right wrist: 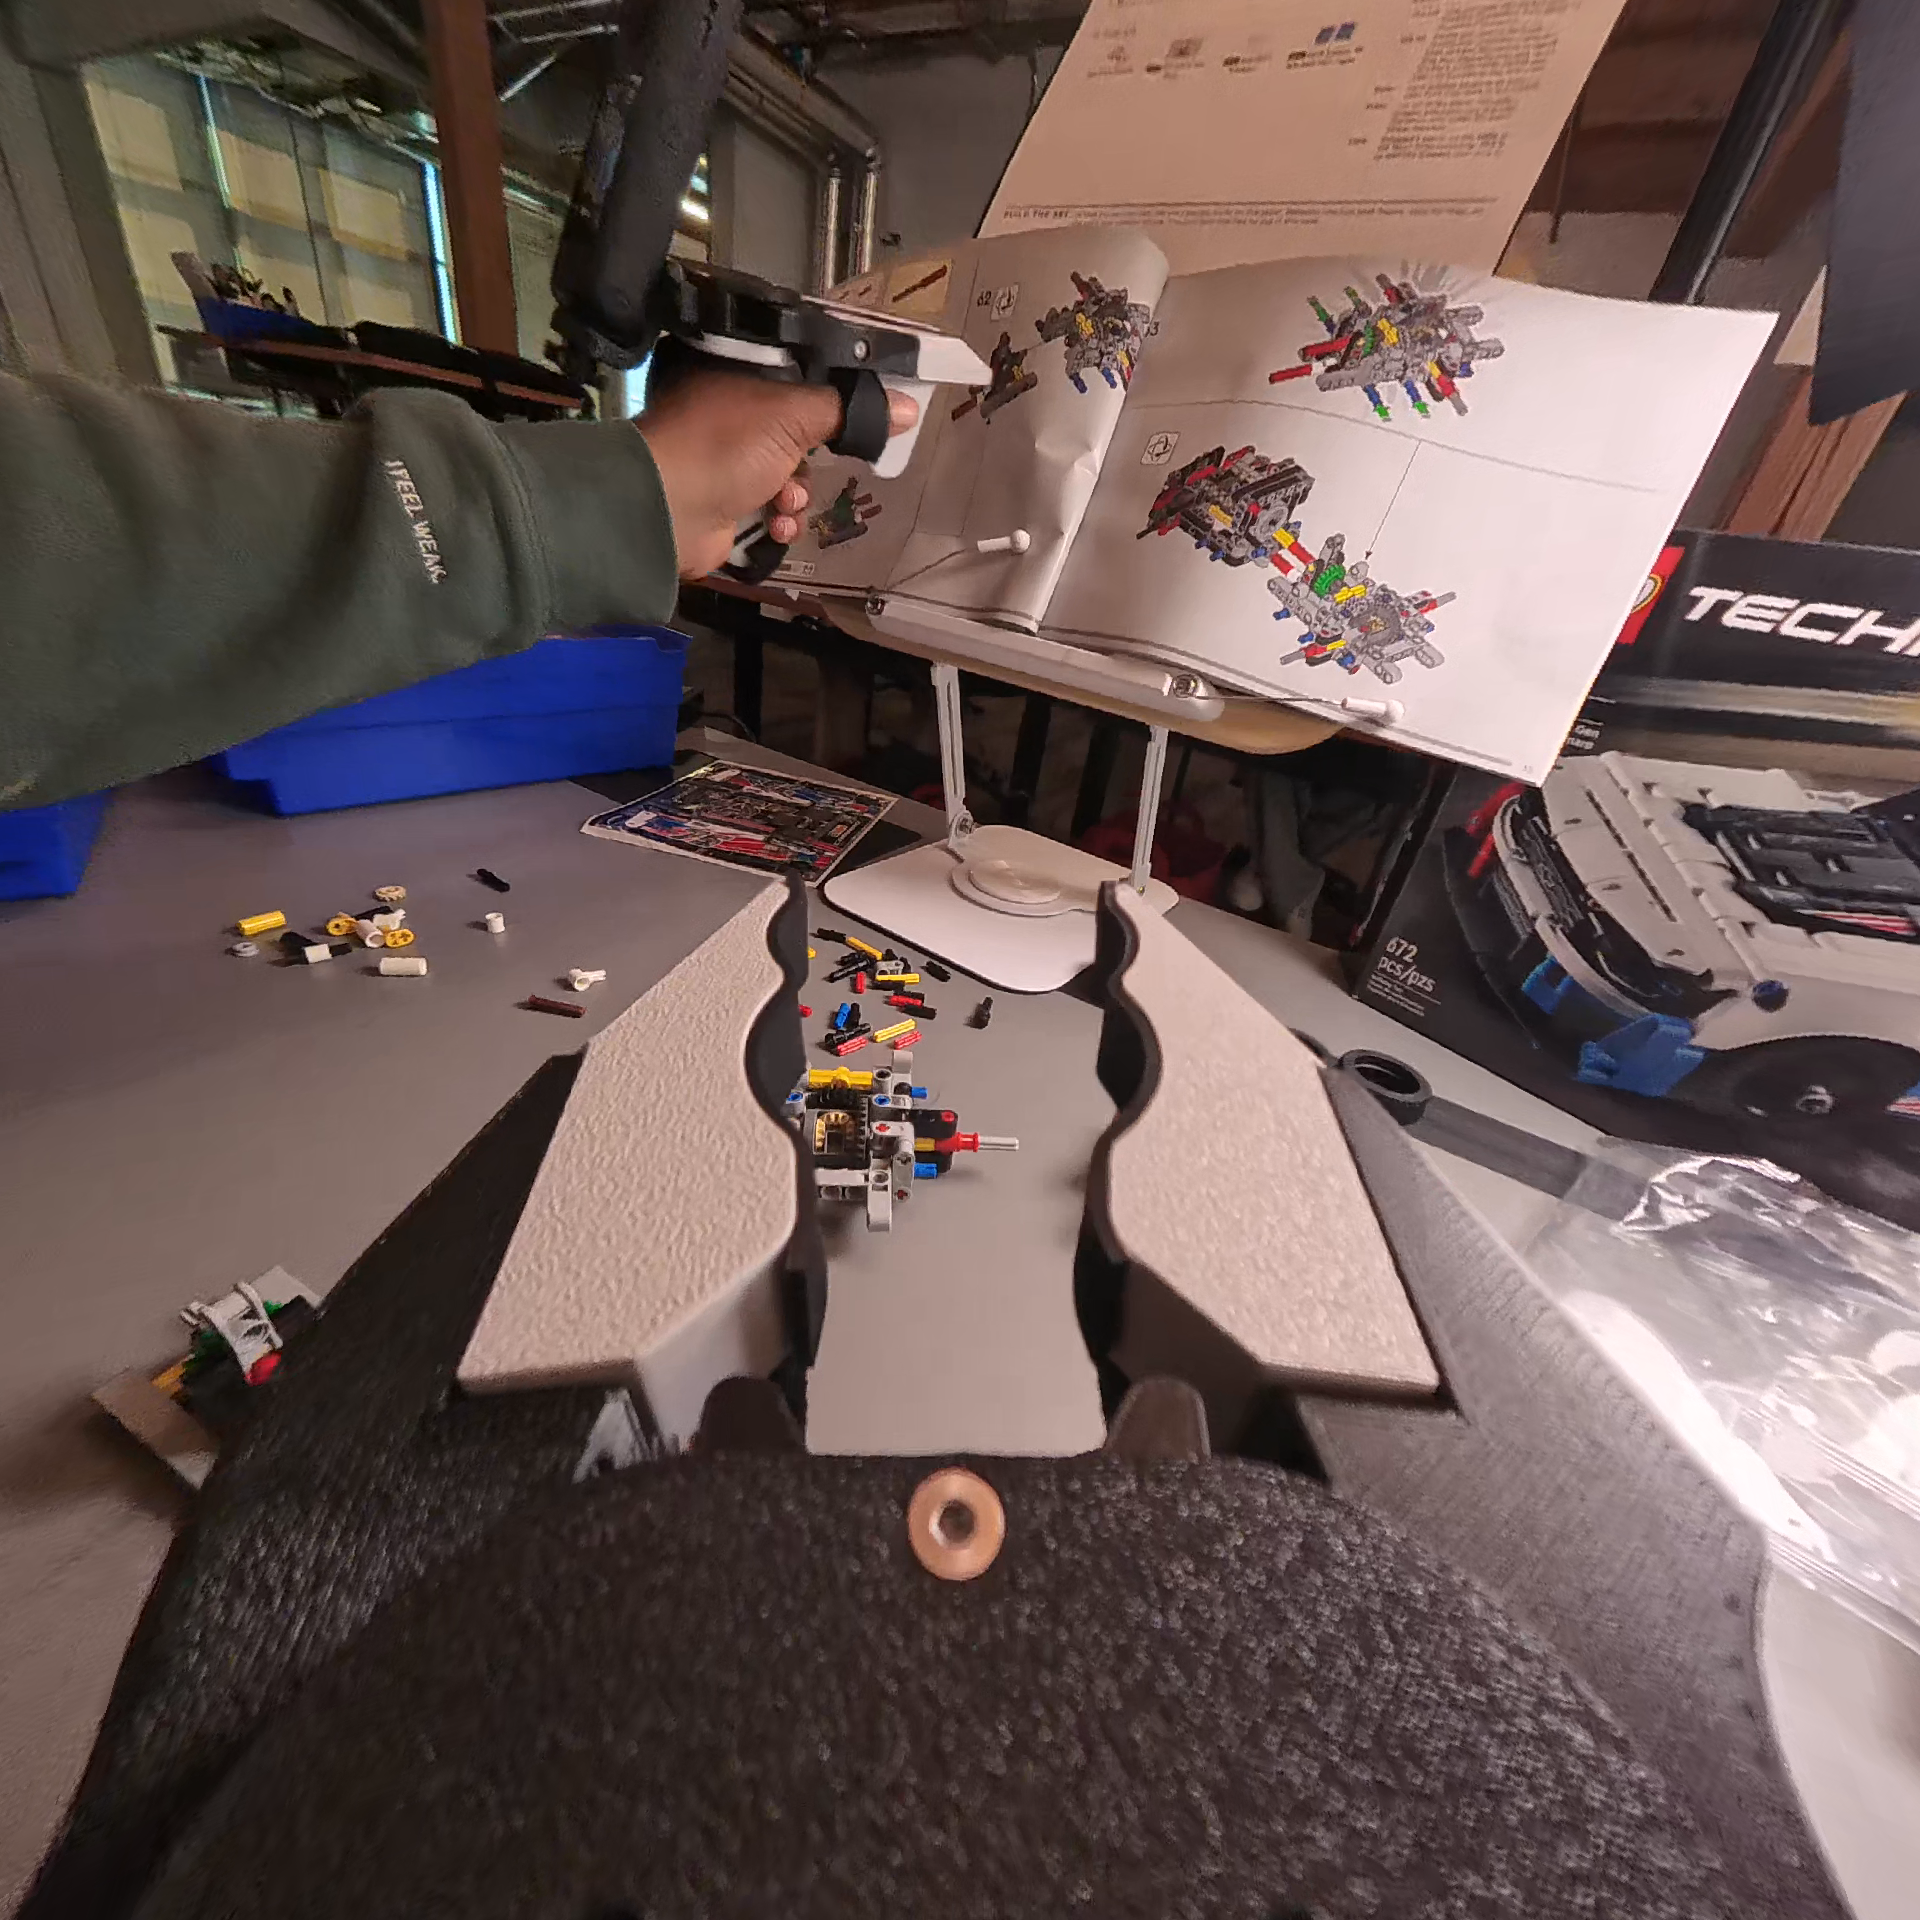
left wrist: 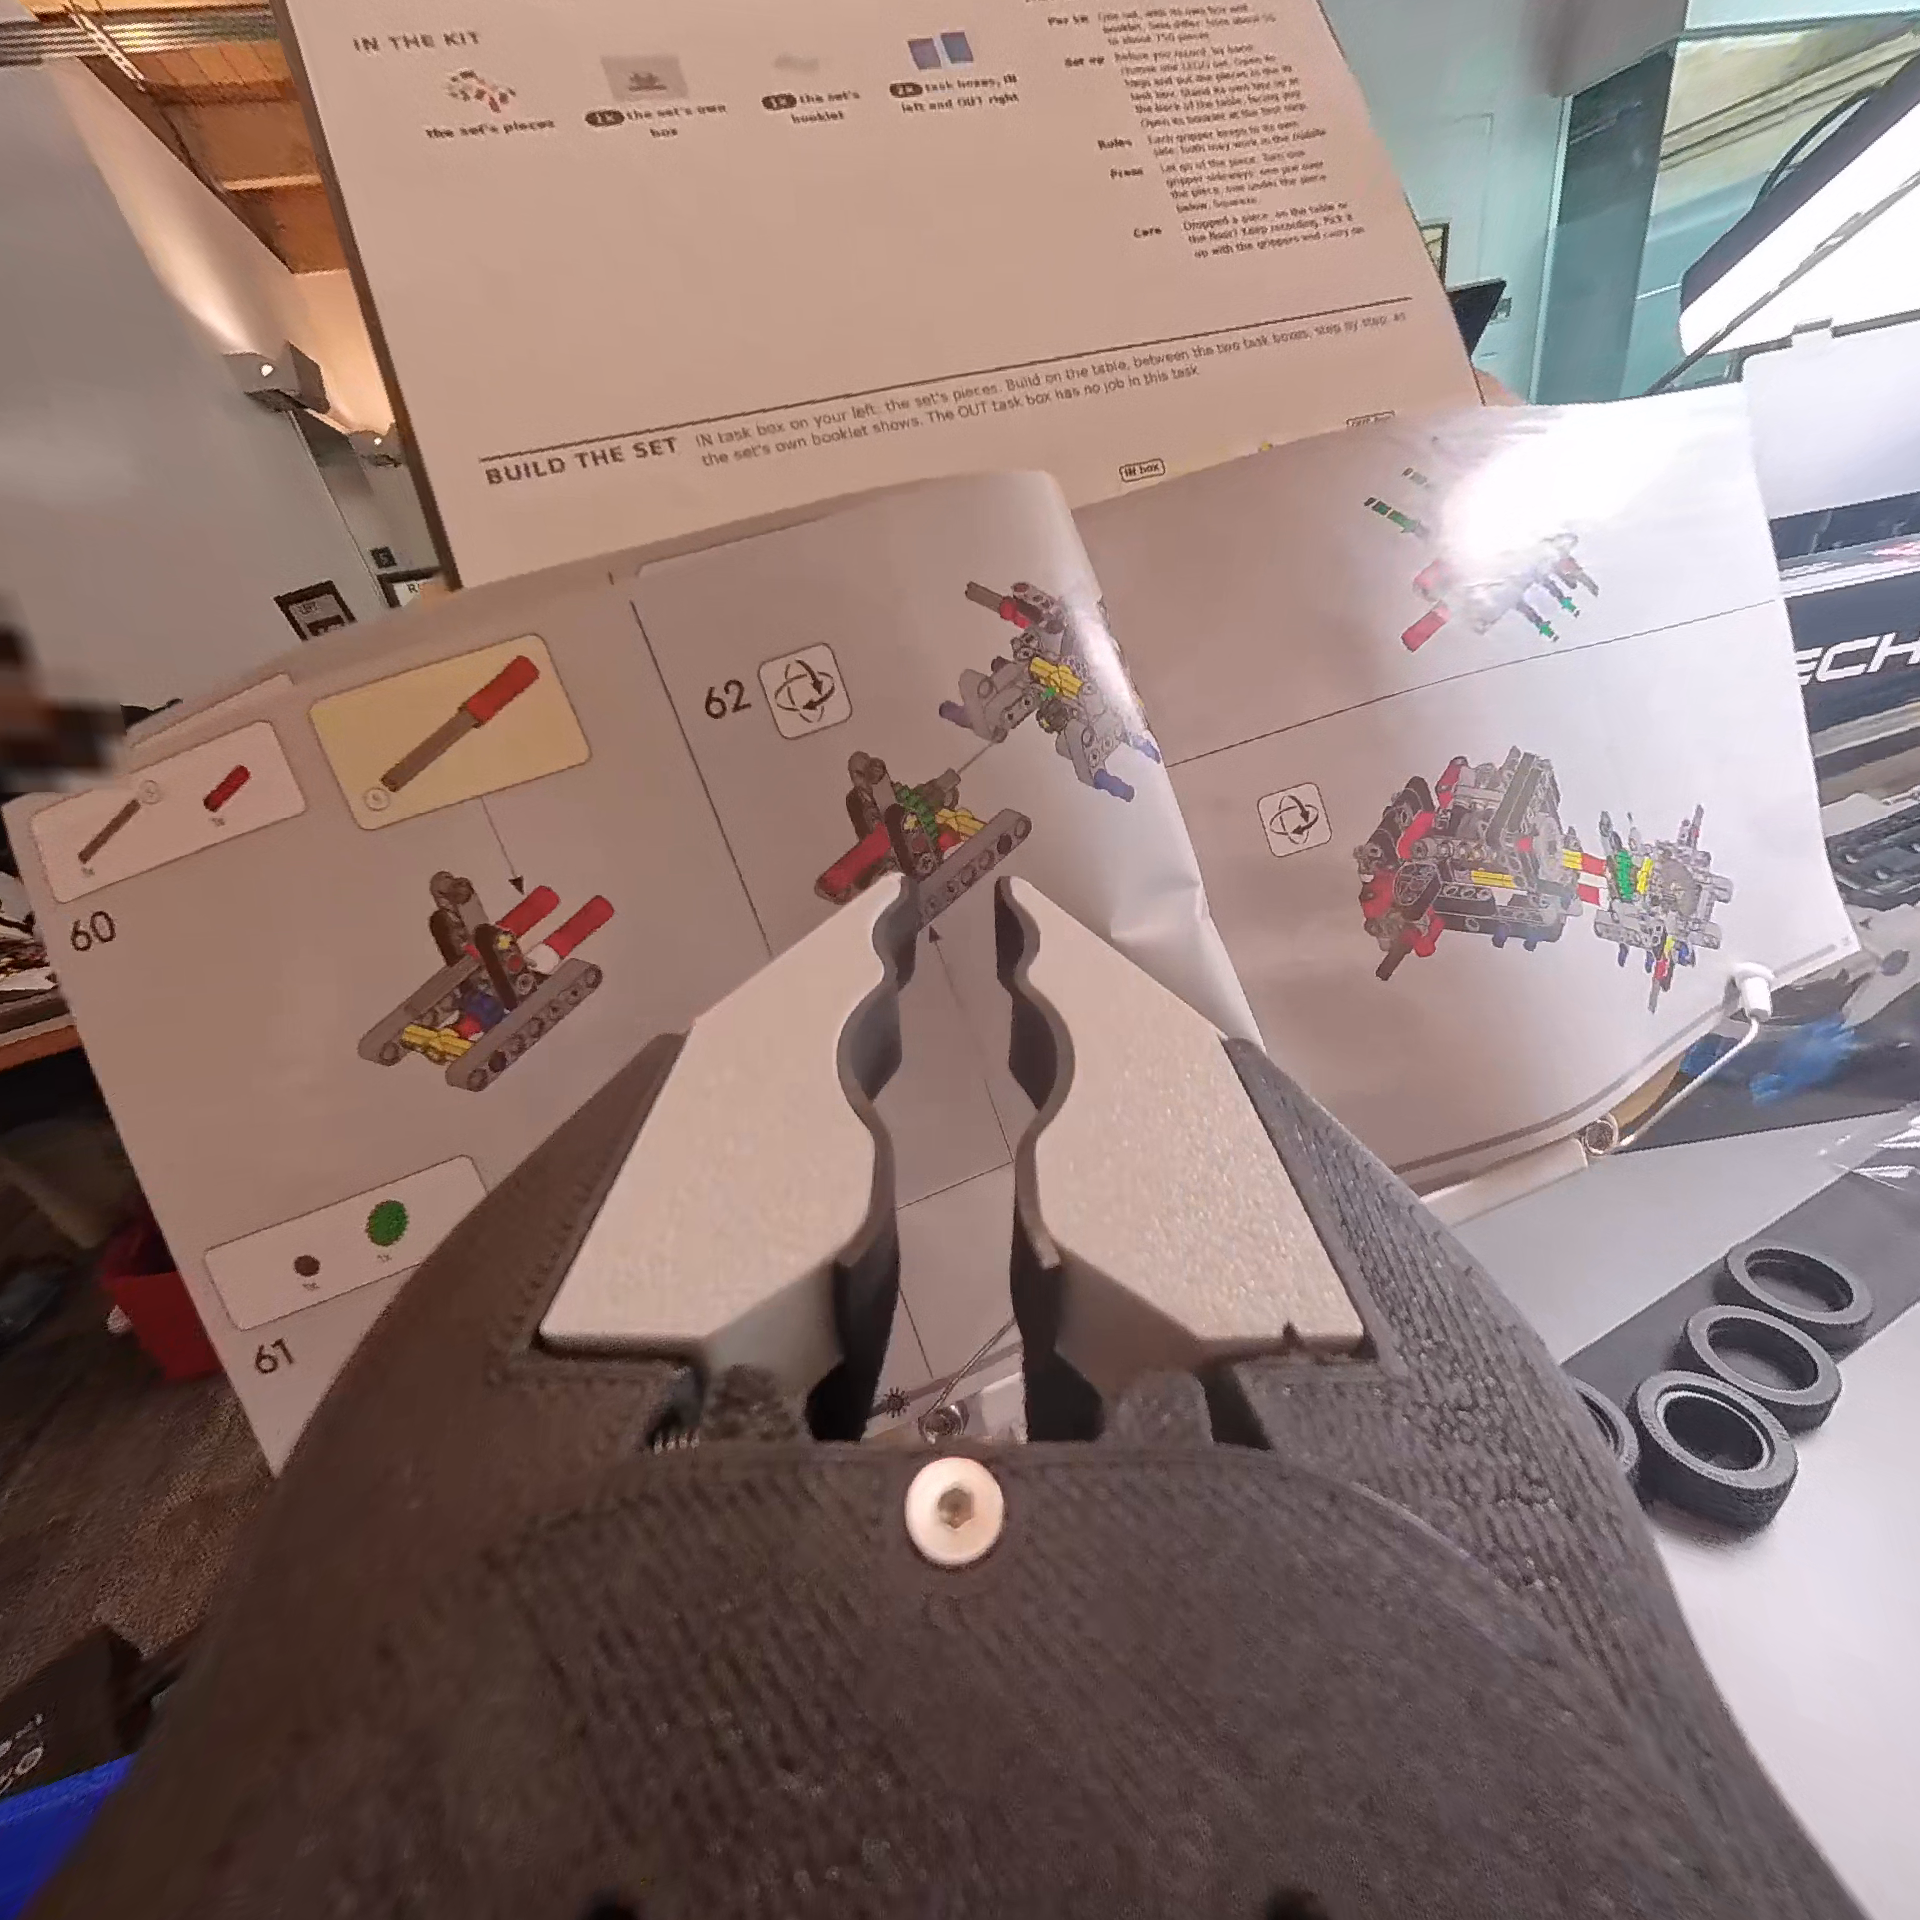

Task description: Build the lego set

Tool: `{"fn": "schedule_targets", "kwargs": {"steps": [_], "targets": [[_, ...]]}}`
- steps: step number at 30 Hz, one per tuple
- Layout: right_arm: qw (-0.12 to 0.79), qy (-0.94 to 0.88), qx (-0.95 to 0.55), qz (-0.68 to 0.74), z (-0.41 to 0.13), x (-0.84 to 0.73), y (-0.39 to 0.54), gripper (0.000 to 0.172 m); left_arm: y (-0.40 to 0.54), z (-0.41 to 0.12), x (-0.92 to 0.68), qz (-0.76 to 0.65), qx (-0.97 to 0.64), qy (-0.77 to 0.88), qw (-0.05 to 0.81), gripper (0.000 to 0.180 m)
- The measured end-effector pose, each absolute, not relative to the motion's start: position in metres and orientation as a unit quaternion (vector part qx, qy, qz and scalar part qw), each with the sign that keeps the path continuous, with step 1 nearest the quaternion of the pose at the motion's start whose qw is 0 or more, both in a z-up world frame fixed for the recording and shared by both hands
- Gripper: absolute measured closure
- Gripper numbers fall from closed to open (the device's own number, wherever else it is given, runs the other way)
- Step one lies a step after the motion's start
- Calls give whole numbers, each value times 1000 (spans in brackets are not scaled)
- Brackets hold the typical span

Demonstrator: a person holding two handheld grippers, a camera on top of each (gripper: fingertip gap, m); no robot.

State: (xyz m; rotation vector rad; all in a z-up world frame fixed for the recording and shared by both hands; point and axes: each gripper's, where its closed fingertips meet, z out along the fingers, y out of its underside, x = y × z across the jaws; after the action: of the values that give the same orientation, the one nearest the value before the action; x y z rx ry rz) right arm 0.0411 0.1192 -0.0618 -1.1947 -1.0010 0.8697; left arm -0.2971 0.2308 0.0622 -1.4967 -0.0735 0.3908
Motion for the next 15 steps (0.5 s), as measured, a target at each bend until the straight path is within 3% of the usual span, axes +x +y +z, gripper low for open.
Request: {"fn": "schedule_targets", "kwargs": {"steps": [15], "targets": [[601,-465,-531,375,-94,37,110,125,260,83,-275,171,-663,-1,728,172]]}}
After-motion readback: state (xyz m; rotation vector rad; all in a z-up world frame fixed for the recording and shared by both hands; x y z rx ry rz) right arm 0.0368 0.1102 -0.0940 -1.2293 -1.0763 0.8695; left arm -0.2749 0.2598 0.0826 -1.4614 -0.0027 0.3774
